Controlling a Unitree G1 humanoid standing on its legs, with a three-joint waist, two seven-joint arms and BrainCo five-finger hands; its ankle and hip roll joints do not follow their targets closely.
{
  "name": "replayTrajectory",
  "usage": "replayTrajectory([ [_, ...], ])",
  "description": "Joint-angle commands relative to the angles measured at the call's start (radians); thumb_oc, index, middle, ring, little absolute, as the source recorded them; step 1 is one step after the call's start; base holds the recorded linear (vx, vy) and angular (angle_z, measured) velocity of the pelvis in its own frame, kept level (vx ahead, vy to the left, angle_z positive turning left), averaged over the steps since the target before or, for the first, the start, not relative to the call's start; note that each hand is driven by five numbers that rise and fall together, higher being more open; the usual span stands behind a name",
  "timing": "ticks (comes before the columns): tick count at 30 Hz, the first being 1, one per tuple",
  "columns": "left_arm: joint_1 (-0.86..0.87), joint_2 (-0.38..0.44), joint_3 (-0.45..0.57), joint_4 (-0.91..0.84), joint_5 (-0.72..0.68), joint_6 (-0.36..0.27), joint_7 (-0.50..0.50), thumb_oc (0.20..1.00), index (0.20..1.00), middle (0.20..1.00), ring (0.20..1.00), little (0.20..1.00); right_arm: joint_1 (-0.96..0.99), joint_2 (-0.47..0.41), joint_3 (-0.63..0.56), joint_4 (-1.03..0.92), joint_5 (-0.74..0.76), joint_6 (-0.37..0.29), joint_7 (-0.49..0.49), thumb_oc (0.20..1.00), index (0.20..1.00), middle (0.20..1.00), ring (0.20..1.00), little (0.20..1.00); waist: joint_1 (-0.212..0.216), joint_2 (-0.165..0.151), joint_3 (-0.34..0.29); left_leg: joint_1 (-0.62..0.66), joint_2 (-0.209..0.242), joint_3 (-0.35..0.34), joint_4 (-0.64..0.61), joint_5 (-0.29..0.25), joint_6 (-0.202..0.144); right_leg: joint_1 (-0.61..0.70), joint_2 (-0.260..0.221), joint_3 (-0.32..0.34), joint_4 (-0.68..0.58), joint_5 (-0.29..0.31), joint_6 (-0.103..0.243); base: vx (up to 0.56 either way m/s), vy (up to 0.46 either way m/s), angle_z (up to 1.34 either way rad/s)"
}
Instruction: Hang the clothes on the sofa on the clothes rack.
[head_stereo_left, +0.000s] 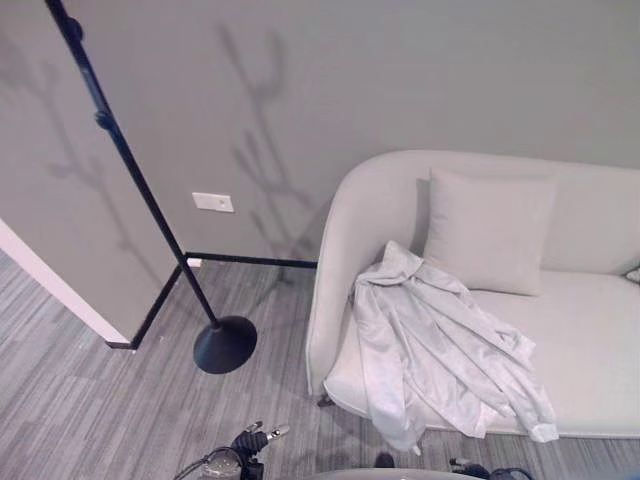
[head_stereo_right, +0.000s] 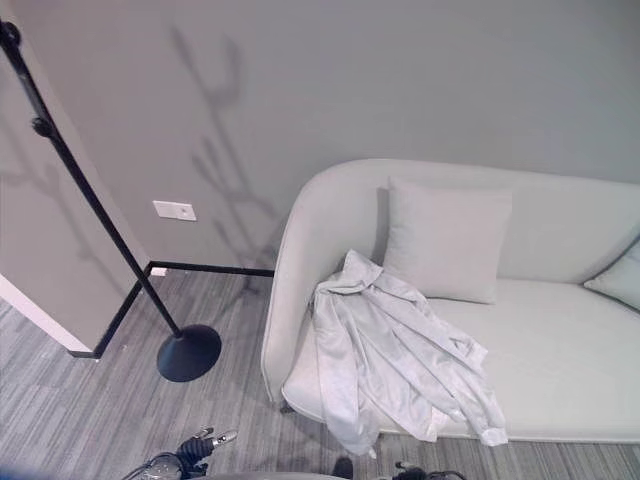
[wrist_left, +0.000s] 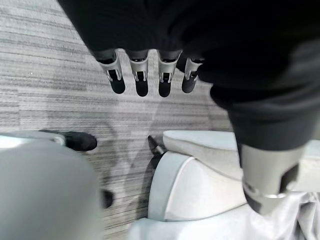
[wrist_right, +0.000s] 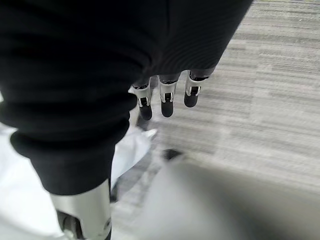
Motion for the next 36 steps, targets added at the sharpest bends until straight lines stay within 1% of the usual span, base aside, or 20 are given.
replayTrajectory([
  [1, -0.061, -0.007, -0.013, 0.017, 0.016, -0.022, 0.007, 1.0, 1.0, 1.0, 1.0, 1.0, 0.004, -0.027, 0.003, -0.046, -0.009, -0.015, 0.014, 1.0, 1.0, 1.0, 1.0, 1.0, -0.026, 0.064, 0.007, 0.008, 0.024, -0.02, -0.072, 0.073, -0.085, 0.057, 0.011, 0.086, 0.099, 0.033, -0.044, 0.1, -0.026, 0.12],
  [3, -0.06, -0.005, -0.013, 0.011, 0.018, -0.021, 0.006, 1.0, 1.0, 1.0, 1.0, 1.0, 0.009, -0.027, -0.001, -0.043, -0.009, -0.016, 0.012, 1.0, 1.0, 1.0, 1.0, 1.0, -0.027, 0.061, 0.006, 0.01, 0.026, -0.023, -0.072, 0.07, -0.087, 0.063, -0.012, 0.082, 0.068, 0.031, -0.05, 0.1, -0.046, 0.29],
  [4, -0.06, -0.001, -0.01, -0.006, 0.02, -0.018, 0.005, 1.0, 1.0, 1.0, 1.0, 1.0, 0.016, -0.028, -0.01, -0.033, -0.008, -0.013, 0.008, 1.0, 1.0, 1.0, 1.0, 1.0, -0.022, 0.057, -0.001, 0.005, 0.03, -0.027, -0.072, 0.061, -0.091, 0.066, -0.056, 0.078, 0.007, 0.032, -0.054, 0.16, -0.125, 0.27],
  [5, -0.06, 0.0, -0.014, -0.03, 0.02, -0.017, 0.005, 1.0, 1.0, 1.0, 1.0, 1.0, 0.027, -0.03, -0.022, -0.02, -0.01, -0.013, 0.0, 1.0, 1.0, 1.0, 1.0, 1.0, -0.015, 0.053, -0.012, 0.004, 0.035, -0.049, -0.072, 0.052, -0.093, 0.088, -0.127, 0.066, -0.133, 0.026, -0.065, 0.17, -0.125, 0.28],
  [6, -0.059, 0.001, -0.014, -0.03, 0.02, -0.017, 0.005, 1.0, 1.0, 1.0, 1.0, 1.0, 0.027, -0.03, -0.022, -0.02, -0.01, -0.013, 0.0, 1.0, 1.0, 1.0, 1.0, 1.0, -0.017, 0.053, -0.011, 0.007, 0.035, -0.051, -0.072, 0.051, -0.093, 0.094, -0.127, 0.063, -0.138, 0.027, -0.065, 0.18, -0.119, 0.2],
  [9, -0.059, 0.005, -0.012, -0.03, 0.017, -0.018, 0.009, 1.0, 1.0, 1.0, 1.0, 1.0, 0.023, -0.032, -0.019, -0.011, -0.009, -0.009, -0.005, 1.0, 1.0, 1.0, 1.0, 1.0, -0.023, 0.049, -0.006, 0.03, 0.046, -0.064, -0.072, 0.028, -0.089, 0.017, -0.164, 0.061, -0.291, 0.023, -0.052, 0.14, -0.118, 0.06],
  [12, -0.058, 0.006, -0.012, -0.01, 0.005, -0.022, 0.018, 1.0, 1.0, 1.0, 1.0, 1.0, 0.017, -0.034, -0.005, -0.028, -0.01, -0.006, -0.002, 1.0, 1.0, 1.0, 1.0, 1.0, -0.042, 0.05, 0.015, 0.066, 0.073, -0.061, -0.072, 0.011, -0.091, -0.051, -0.146, 0.061, -0.291, 0.018, -0.041, 0.12, -0.182, -0.1],
  [14, -0.064, 0.004, -0.015, 0.004, -0.003, -0.022, 0.02, 1.0, 1.0, 1.0, 1.0, 1.0, 0.021, -0.032, 0.004, -0.037, -0.014, -0.008, -0.001, 1.0, 1.0, 1.0, 1.0, 1.0, -0.053, 0.036, 0.019, 0.067, 0.088, -0.067, -0.072, 0.018, -0.091, -0.016, -0.139, 0.061, -0.291, 0.028, -0.043, 0.18, -0.355, 0.32],
  [16, -0.057, 0.002, -0.017, 0.014, 0.0, -0.029, 0.02, 1.0, 1.0, 1.0, 1.0, 1.0, 0.03, -0.037, 0.002, -0.048, -0.017, -0.014, 0.001, 1.0, 1.0, 1.0, 1.0, 1.0, -0.066, 0.028, 0.012, 0.075, 0.13, -0.064, -0.072, 0.03, -0.093, 0.004, -0.121, 0.062, -0.291, 0.05, -0.036, 0.18, -0.353, 0.64],
  [20, -0.037, -0.014, -0.014, -0.004, 0.005, -0.025, 0.012, 1.0, 1.0, 1.0, 1.0, 1.0, 0.045, -0.057, -0.005, -0.033, -0.015, -0.025, -0.007, 1.0, 1.0, 1.0, 1.0, 1.0, -0.075, 0.035, -0.016, 0.085, 0.22, -0.04, -0.072, 0.087, -0.09, 0.052, -0.057, 0.055, -0.291, 0.04, -0.027, 0.2, -0.389, 0.28],
  [22, -0.026, -0.024, -0.017, -0.017, 0.007, -0.022, 0.007, 1.0, 1.0, 1.0, 1.0, 1.0, 0.055, -0.063, -0.012, -0.029, -0.014, -0.029, -0.01, 1.0, 1.0, 1.0, 1.0, 1.0, -0.077, 0.03, -0.026, 0.097, 0.241, -0.027, -0.059, 0.135, -0.08, 0.068, -0.044, 0.06, -0.291, 0.041, -0.03, 0.17, -0.288, 0.14],
  [23, -0.025, -0.024, -0.017, -0.018, 0.007, -0.022, 0.007, 1.0, 1.0, 1.0, 1.0, 1.0, 0.055, -0.063, -0.012, -0.029, -0.014, -0.029, -0.01, 1.0, 1.0, 1.0, 1.0, 1.0, -0.077, 0.03, -0.025, 0.098, 0.241, -0.026, -0.06, 0.135, -0.08, 0.069, -0.044, 0.06, -0.291, 0.041, -0.03, 0.13, -0.181, 0.1],
  [24, -0.023, -0.027, -0.021, -0.027, 0.01, -0.02, 0.004, 1.0, 1.0, 1.0, 1.0, 1.0, 0.059, -0.067, -0.012, -0.029, -0.014, -0.03, -0.011, 1.0, 1.0, 1.0, 1.0, 1.0, -0.076, 0.025, -0.021, 0.082, 0.248, -0.023, 0.008, 0.126, -0.076, 0.088, -0.042, 0.063, -0.291, 0.039, -0.033, 0.08, -0.3, 0.04],
  [25, -0.031, -0.035, -0.026, -0.053, 0.002, -0.014, -0.003, 1.0, 1.0, 1.0, 1.0, 1.0, 0.059, -0.079, -0.018, -0.025, -0.006, -0.028, -0.019, 1.0, 1.0, 1.0, 1.0, 1.0, -0.063, 0.0, 0.01, -0.002, 0.228, -0.024, 0.166, 0.107, -0.07, 0.109, -0.055, 0.064, -0.291, 0.046, -0.041, 0.08, -0.298, 0.03],
  [28, -0.043, -0.036, -0.028, -0.077, -0.01, -0.014, -0.001, 1.0, 1.0, 1.0, 1.0, 1.0, 0.049, -0.088, -0.026, -0.021, 0.002, -0.026, -0.024, 1.0, 1.0, 1.0, 1.0, 1.0, -0.053, -0.01, 0.043, -0.073, 0.205, -0.016, 0.277, 0.085, -0.078, 0.134, -0.059, 0.059, -0.291, 0.037, -0.045, 0.04, -0.221, 0.21],
  [30, -0.051, -0.04, -0.029, -0.096, -0.019, -0.012, -0.004, 1.0, 1.0, 1.0, 1.0, 1.0, 0.05, -0.093, -0.04, -0.013, 0.005, -0.025, -0.029, 1.0, 1.0, 1.0, 1.0, 1.0, -0.037, -0.003, 0.054, -0.103, 0.17, -0.006, 0.199, 0.073, -0.088, 0.155, -0.048, 0.058, -0.291, 0.013, -0.045, 0.15, -0.009, 0.18],
  [31, -0.048, -0.034, -0.023, -0.105, -0.025, -0.012, -0.007, 1.0, 1.0, 1.0, 1.0, 1.0, 0.056, -0.095, -0.067, -0.006, 0.014, -0.027, -0.032, 1.0, 1.0, 1.0, 1.0, 1.0, -0.021, 0.005, 0.047, -0.123, 0.145, 0.007, 0.031, 0.086, -0.102, 0.17, -0.032, 0.067, -0.291, 0.001, -0.045, 0.22, 0.069, 0.03],
  [32, -0.048, -0.033, -0.023, -0.107, -0.024, -0.012, -0.009, 1.0, 1.0, 1.0, 1.0, 1.0, 0.055, -0.096, -0.069, -0.005, 0.013, -0.028, -0.033, 1.0, 1.0, 1.0, 1.0, 1.0, -0.013, 0.012, 0.048, -0.112, 0.137, 0.007, -0.039, 0.103, -0.105, 0.18, -0.027, 0.07, -0.291, -0.002, -0.045, 0.25, 0.113, 0.03],
  [33, -0.042, -0.03, -0.021, -0.104, -0.026, -0.013, -0.005, 1.0, 1.0, 1.0, 1.0, 1.0, 0.051, -0.094, -0.062, -0.001, 0.007, -0.025, -0.03, 1.0, 1.0, 1.0, 1.0, 1.0, -0.005, 0.022, 0.037, -0.12, 0.124, -0.025, -0.072, 0.088, -0.102, 0.183, -0.021, 0.076, -0.291, -0.003, -0.044, 0.14, 0.069, 0.05],
  [36, -0.047, -0.029, -0.022, -0.08, -0.011, -0.021, 0.0, 1.0, 1.0, 1.0, 1.0, 1.0, 0.043, -0.079, -0.051, 0.012, -0.006, -0.026, -0.024, 1.0, 1.0, 1.0, 1.0, 1.0, -0.019, 0.023, 0.011, -0.09, 0.117, -0.041, -0.072, 0.065, -0.109, 0.182, -0.028, 0.093, -0.291, 0.008, -0.048, 0.12, 0.135, -0.29],
])
